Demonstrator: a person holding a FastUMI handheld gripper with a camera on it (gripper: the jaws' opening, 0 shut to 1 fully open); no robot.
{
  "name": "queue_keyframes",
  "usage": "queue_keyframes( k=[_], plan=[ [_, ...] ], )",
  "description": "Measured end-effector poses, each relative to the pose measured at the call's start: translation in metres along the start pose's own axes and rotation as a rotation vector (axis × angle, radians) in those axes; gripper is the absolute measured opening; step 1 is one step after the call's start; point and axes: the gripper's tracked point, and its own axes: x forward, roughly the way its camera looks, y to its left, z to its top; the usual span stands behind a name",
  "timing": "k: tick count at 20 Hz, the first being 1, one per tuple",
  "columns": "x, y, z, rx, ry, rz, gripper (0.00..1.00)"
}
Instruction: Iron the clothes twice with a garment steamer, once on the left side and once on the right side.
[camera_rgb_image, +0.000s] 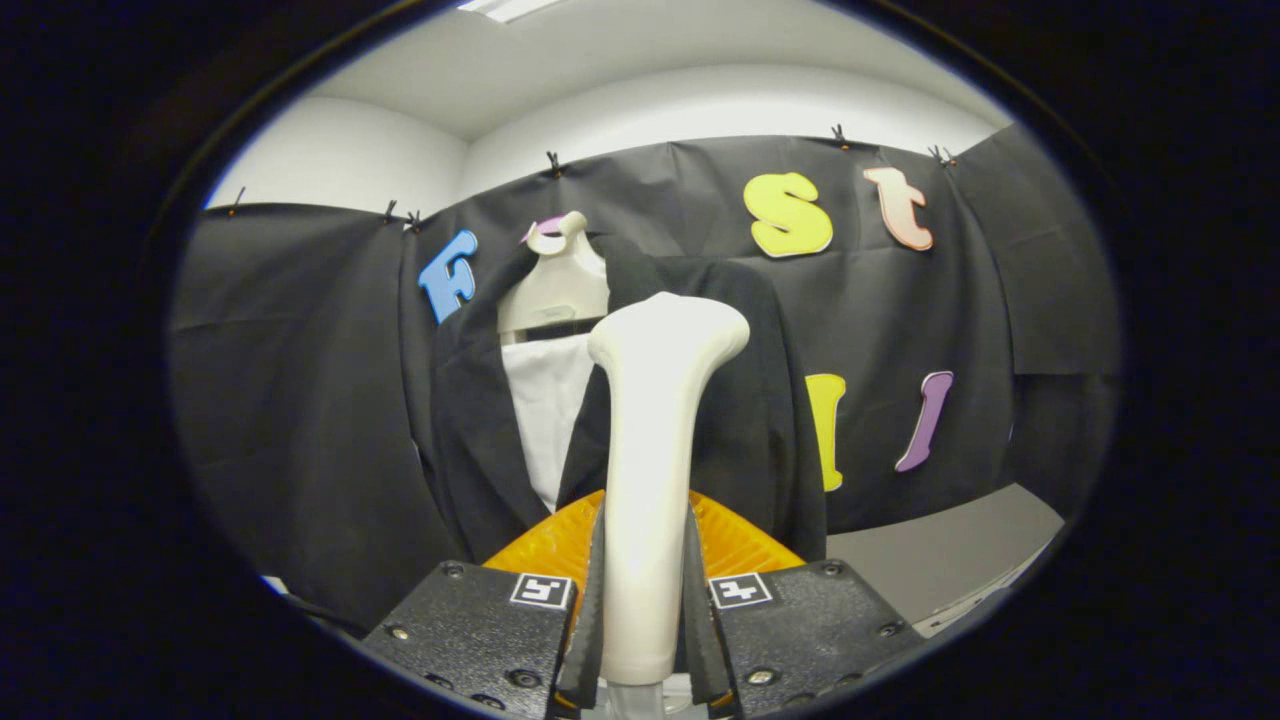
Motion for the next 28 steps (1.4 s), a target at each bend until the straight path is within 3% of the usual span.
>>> queue_keyframes(
  k=[9,28],
  plan=[
    [0.012,-0.001,-0.029,-0.009,0.066,-0.005,0.37],
    [0.002,-0.019,-0.144,-0.070,0.261,-0.045,0.37]
  ],
)
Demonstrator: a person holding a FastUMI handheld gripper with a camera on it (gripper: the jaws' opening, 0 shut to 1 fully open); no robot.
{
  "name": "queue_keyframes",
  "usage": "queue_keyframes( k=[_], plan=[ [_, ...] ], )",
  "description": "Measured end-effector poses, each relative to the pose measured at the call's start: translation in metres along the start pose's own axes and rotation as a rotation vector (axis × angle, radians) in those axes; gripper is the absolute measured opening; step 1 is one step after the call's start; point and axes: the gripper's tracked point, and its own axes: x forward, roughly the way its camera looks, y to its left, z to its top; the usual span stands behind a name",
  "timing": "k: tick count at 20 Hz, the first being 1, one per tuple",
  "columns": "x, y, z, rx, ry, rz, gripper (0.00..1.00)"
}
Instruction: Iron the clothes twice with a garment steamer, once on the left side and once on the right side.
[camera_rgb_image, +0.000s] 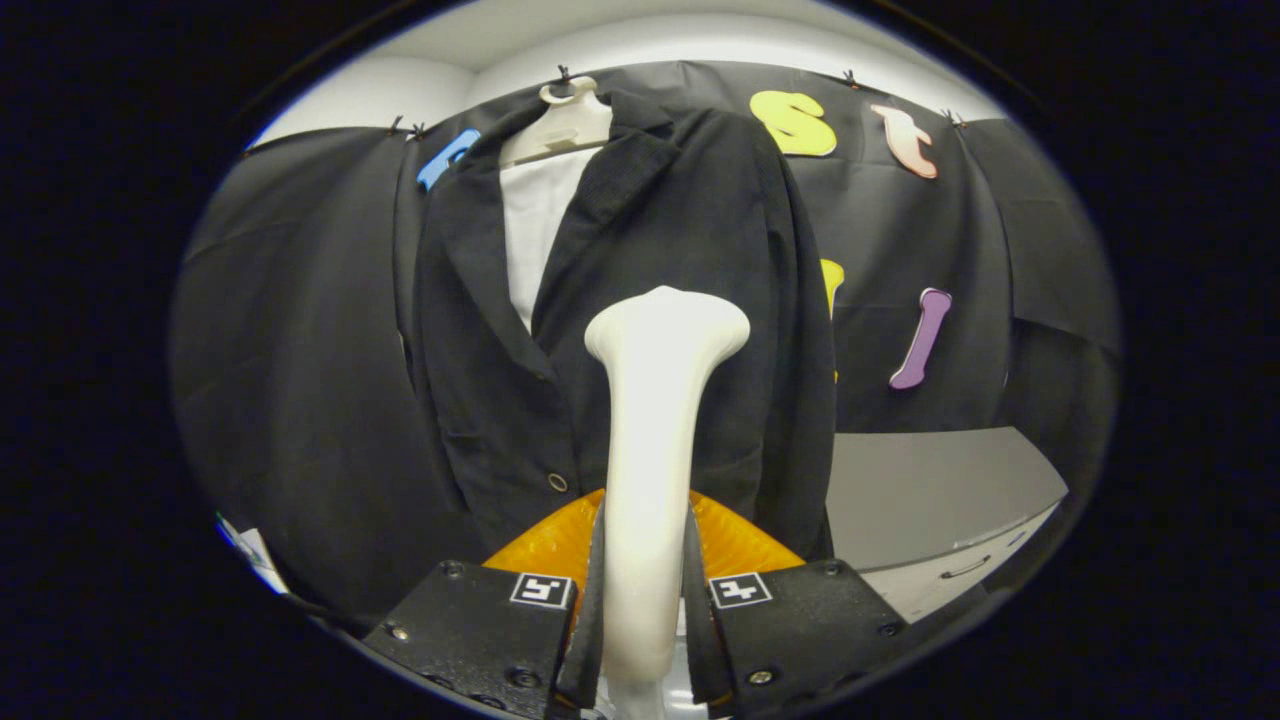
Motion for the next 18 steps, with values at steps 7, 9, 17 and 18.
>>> queue_keyframes(
  k=[7,9,17,18],
  plan=[
    [0.001,-0.006,-0.033,-0.012,0.060,-0.016,0.37],
    [0.002,-0.007,-0.040,-0.013,0.074,-0.017,0.37],
    [0.004,-0.011,-0.077,-0.026,0.140,-0.019,0.37],
    [0.003,-0.011,-0.083,-0.029,0.148,-0.021,0.37]
  ],
)
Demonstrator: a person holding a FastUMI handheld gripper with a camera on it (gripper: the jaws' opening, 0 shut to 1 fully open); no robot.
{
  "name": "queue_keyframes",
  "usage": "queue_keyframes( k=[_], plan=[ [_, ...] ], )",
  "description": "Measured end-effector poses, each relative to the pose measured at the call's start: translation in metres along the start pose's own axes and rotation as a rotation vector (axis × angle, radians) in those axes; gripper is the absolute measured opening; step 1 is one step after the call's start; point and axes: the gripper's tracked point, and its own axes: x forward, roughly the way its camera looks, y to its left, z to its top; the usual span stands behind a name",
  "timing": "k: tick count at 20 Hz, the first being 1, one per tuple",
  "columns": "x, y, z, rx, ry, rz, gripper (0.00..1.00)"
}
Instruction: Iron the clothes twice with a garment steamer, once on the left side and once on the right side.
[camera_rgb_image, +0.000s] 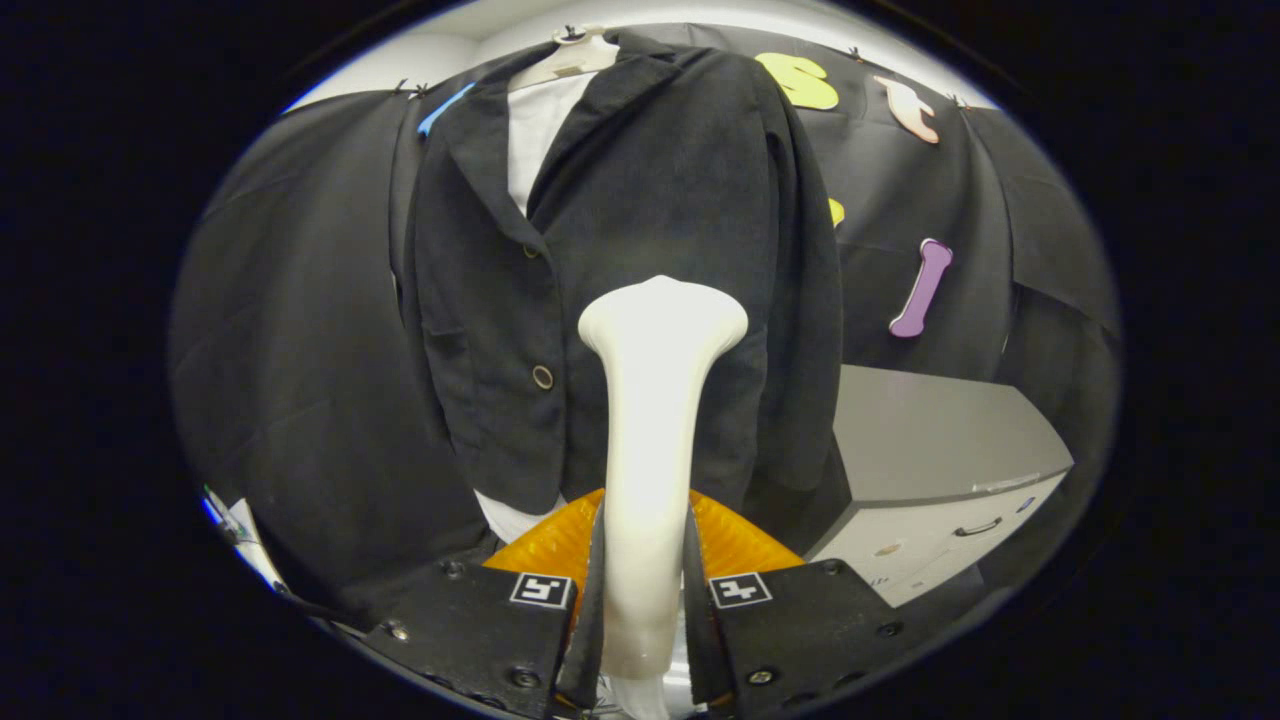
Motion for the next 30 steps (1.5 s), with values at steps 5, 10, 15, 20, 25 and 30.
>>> queue_keyframes(
  k=[5,10,15,20,25,30],
  plan=[
    [0.008,-0.003,-0.024,-0.005,0.044,-0.004,0.37],
    [0.012,-0.005,-0.047,-0.015,0.086,-0.007,0.37],
    [0.018,-0.004,-0.072,-0.025,0.130,0.004,0.37],
    [0.023,-0.005,-0.095,-0.028,0.177,0.007,0.37],
    [0.025,-0.006,-0.110,-0.022,0.210,0.003,0.37],
    [0.010,-0.005,-0.094,-0.011,0.176,0.008,0.37]
  ],
)
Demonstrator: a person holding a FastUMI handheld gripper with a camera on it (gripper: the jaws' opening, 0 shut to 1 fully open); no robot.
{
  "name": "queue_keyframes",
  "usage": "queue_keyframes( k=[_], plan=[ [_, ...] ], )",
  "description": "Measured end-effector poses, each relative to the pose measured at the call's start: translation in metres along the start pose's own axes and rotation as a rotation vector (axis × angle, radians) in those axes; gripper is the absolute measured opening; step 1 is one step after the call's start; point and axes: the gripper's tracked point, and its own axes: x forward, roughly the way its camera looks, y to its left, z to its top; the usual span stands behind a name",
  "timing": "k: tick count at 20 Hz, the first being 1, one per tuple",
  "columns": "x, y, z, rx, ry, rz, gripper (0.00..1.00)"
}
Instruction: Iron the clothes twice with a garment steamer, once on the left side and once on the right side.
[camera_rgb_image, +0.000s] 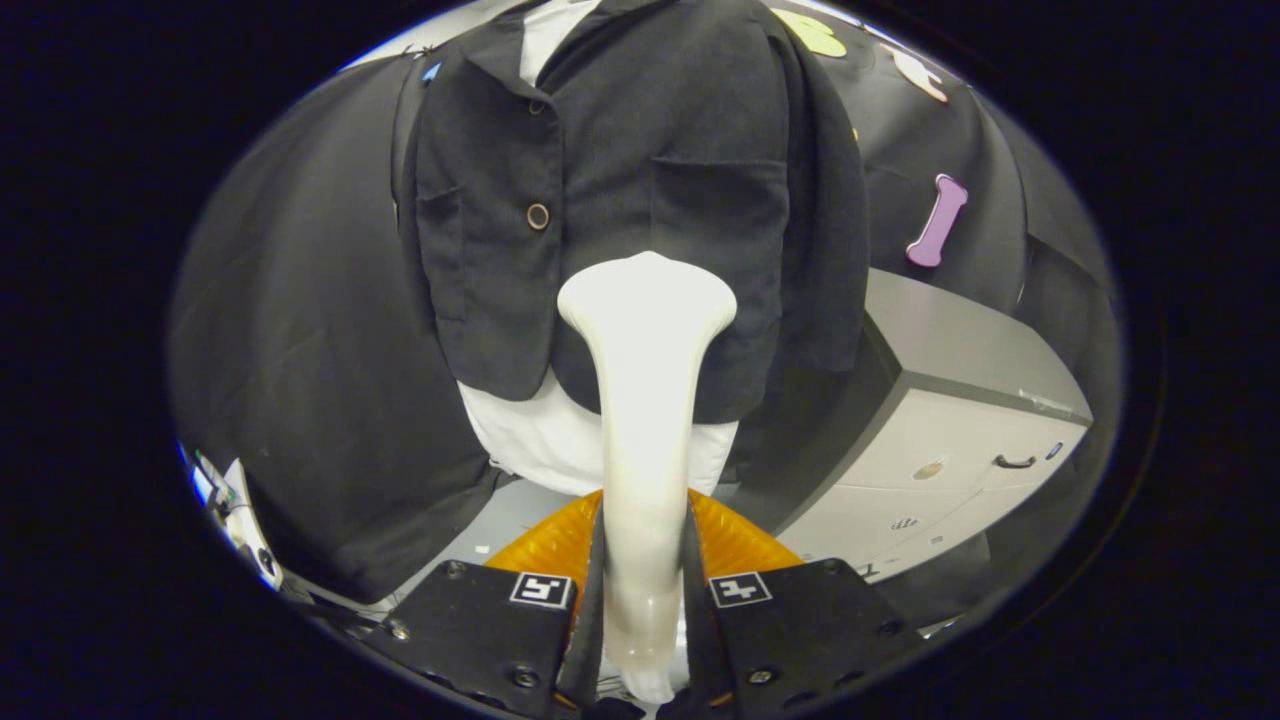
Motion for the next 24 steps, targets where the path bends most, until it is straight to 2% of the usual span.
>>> queue_keyframes(
  k=[11,16,24],
  plan=[
    [-0.071,0.040,0.095,-0.015,-0.192,0.059,0.37],
    [-0.093,0.079,0.147,-0.031,-0.282,0.104,0.37],
    [-0.108,0.160,0.205,-0.093,-0.398,0.176,0.37]
  ],
)
